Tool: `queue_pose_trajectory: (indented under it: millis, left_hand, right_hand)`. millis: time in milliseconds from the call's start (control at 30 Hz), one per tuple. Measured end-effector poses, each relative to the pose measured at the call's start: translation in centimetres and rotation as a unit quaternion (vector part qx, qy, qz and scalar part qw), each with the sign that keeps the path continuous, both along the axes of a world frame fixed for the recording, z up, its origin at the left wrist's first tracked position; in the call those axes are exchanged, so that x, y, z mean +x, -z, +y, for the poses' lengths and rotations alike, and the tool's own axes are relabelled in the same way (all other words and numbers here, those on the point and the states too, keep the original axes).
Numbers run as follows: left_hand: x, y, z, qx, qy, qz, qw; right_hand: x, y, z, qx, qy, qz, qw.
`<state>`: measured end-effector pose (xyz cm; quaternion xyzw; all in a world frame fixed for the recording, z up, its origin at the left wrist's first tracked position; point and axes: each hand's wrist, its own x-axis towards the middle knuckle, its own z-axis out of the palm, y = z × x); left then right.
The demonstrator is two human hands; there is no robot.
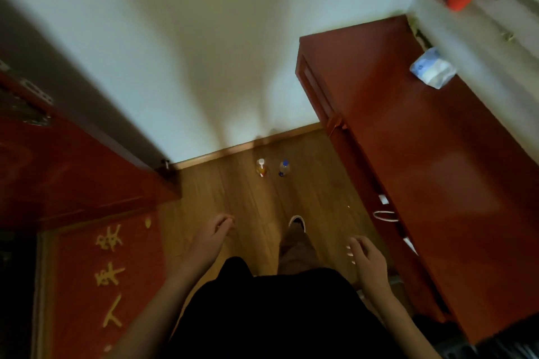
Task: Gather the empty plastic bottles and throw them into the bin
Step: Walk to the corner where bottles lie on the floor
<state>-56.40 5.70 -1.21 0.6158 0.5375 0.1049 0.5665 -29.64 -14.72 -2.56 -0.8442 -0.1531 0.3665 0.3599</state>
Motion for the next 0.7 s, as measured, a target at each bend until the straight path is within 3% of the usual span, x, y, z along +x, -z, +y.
queue_pose_trajectory:
  millis: [400,567,700]
  left_hand:
    - [7.7,1.0,5.1,-0.034,-0.124,0.066,0.99]
    - [10.9,2.9,9.4,-0.038,-0.102,0.071,0.992]
    - [13.6,8.8,14.4,-0.048,-0.074,0.082,0.993]
  right_hand:
    - [13.2,-1.0,20.8,0.063,-0.152,-0.001,0.986]
    - [13.2,2.8,26.0,0.056,-0.153,0.039,0.986]
    - [12.4,10.2,29.0,0.02,-0.112,0.077,0.99]
